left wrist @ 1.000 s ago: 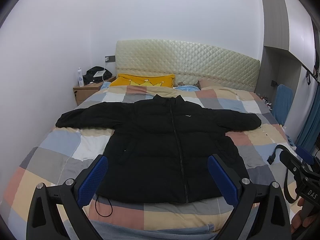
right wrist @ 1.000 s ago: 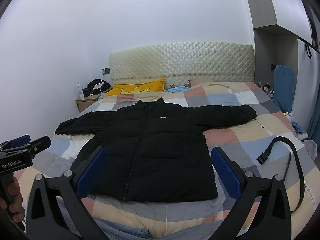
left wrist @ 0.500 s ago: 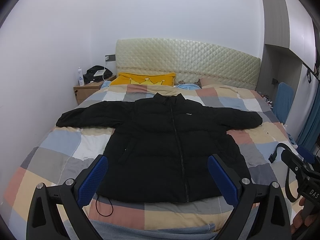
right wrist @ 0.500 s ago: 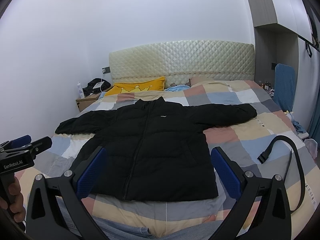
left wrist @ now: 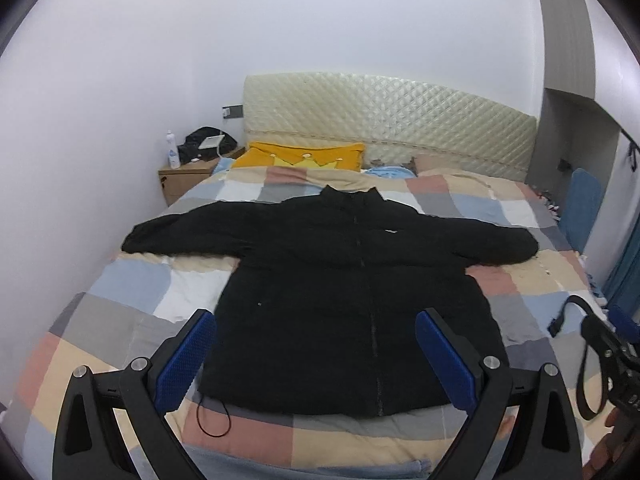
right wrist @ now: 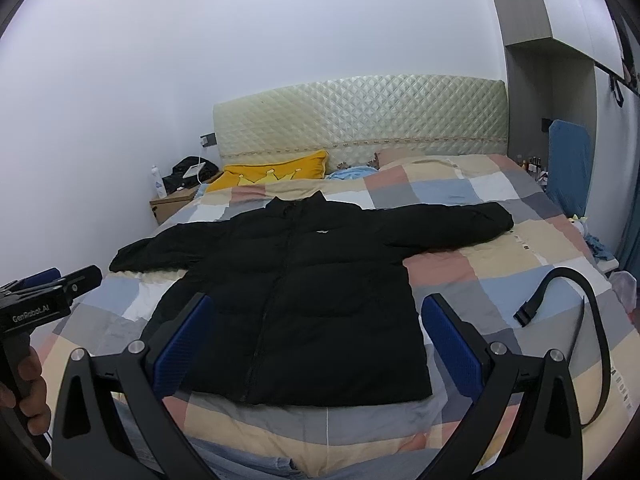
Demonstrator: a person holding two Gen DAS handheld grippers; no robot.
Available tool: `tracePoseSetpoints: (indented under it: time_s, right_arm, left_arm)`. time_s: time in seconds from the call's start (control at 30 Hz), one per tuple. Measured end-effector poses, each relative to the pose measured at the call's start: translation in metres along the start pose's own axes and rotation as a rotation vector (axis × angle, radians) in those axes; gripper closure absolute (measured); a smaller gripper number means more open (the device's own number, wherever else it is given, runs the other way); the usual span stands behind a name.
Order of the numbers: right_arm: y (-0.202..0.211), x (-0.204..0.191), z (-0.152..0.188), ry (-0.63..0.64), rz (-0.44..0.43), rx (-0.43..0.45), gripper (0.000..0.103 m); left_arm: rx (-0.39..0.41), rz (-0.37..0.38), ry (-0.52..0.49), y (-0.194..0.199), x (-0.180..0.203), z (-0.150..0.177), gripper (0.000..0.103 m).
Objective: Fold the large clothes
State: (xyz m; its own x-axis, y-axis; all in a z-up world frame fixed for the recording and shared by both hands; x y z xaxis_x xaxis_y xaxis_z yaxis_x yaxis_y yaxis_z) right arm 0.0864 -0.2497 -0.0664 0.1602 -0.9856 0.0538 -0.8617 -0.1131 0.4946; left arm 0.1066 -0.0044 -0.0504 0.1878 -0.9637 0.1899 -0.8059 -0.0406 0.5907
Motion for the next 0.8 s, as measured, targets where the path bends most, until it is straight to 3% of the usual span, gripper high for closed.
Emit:
tracePoseSetpoints:
  time_s: [0.37, 0.6, 0.7, 0.8]
  right_arm:
    - [-0.021, 0.042, -0.033, -0.018, 0.03, 0.022, 0.0]
    - [-0.047, 0.103, -0.075, -0.11, 0.041, 0.152, 0.0]
    - [-0.064, 0.131, -0.096, -0.094, 0.085, 0.22, 0.0]
    - [-0.087, 0.161, -0.109, -0.058, 0.167, 0.244, 0.0]
  left_arm:
    - [0.027, 0.023, -0.002, -0.015, 0.03, -0.037, 0.002]
    - [0.032, 0.045, -0.013, -0.053, 0.047, -0.062, 0.002]
    - [0.04, 0.089, -0.026, -0.076, 0.058, -0.078, 0.002]
    - [0.069, 0.076, -0.038, -0.1, 0.062, -0.087, 0.002]
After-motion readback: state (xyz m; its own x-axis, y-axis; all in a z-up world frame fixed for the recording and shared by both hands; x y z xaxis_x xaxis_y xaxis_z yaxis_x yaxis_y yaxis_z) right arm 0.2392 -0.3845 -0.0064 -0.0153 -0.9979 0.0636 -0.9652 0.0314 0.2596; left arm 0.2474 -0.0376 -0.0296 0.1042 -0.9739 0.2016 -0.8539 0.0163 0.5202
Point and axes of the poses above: each gripper's, at about its wrist camera, not at the fingertips, and y roughly against the way its jaws point, x to its right, z to its underside, the point moved 9 cm from there along -y, roughly the way its jaws point, and after that the axes turned 13 degrees about y, right-handed, at the moved point
